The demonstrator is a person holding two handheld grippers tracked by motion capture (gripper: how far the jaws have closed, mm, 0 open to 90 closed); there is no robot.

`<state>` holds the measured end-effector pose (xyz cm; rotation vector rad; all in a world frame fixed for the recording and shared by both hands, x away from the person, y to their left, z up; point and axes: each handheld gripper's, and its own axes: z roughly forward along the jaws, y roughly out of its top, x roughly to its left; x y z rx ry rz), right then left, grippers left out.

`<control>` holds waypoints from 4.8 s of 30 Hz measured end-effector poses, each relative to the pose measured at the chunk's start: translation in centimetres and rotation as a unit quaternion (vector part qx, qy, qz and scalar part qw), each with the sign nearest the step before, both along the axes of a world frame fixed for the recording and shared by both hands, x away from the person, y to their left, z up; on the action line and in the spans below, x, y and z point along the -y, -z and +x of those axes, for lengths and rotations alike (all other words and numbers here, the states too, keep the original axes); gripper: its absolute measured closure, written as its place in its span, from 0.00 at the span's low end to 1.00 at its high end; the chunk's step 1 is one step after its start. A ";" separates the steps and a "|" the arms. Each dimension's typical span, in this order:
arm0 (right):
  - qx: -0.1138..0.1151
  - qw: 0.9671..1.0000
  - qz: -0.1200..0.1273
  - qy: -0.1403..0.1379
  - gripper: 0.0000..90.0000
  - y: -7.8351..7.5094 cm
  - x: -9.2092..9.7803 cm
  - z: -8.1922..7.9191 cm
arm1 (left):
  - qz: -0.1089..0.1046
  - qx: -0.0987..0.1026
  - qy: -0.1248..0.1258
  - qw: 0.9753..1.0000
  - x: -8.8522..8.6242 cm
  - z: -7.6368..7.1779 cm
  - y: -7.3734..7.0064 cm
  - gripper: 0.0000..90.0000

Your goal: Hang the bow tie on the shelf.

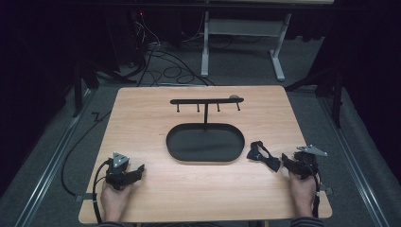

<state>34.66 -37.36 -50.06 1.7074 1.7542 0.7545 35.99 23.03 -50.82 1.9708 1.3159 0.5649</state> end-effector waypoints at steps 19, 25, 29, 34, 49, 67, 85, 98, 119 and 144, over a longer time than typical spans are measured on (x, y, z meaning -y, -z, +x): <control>0.000 1.000 0.003 -0.015 0.54 0.0 0.2 -0.1 | 0.001 0.000 -0.004 1.000 0.0 0.0 0.0 0.34; 0.002 1.000 0.007 -0.013 0.55 0.0 0.2 -0.4 | 0.001 0.000 -0.005 1.000 0.0 0.0 0.0 0.34; 0.001 1.000 0.002 -0.010 0.57 0.0 0.0 -0.4 | -0.001 0.000 -0.004 1.000 0.0 0.0 0.0 0.34; 0.009 1.000 0.016 -0.012 0.60 -0.2 0.4 -0.8 | -0.001 -0.001 -0.006 1.000 0.0 -0.1 0.0 0.34; 0.056 0.996 0.048 -0.044 0.63 -1.5 0.0 -4.2 | -0.001 0.000 -0.009 1.000 0.0 -0.1 0.0 0.34; 0.067 0.991 0.057 -0.106 0.64 -3.5 -3.4 -2.5 | -0.001 -0.001 -0.011 1.000 -0.1 -0.1 0.0 0.34; 0.013 0.991 0.025 -0.129 0.66 -2.9 -5.6 2.5 | 0.000 -0.001 -0.011 1.000 -0.1 -0.1 0.0 0.34; -0.030 0.989 -0.002 -0.143 0.92 -1.8 -6.3 3.9 | 0.000 -0.001 -0.011 1.000 -0.1 -0.1 0.0 0.34; 0.059 0.980 0.020 -0.189 1.00 -5.5 -6.2 0.7 | -0.001 0.000 -0.011 1.000 0.0 -0.1 0.0 0.34; 0.105 0.962 0.041 -0.250 1.00 -9.5 -8.1 -0.3 | 0.000 -0.001 -0.011 1.000 -0.1 -0.1 0.0 0.34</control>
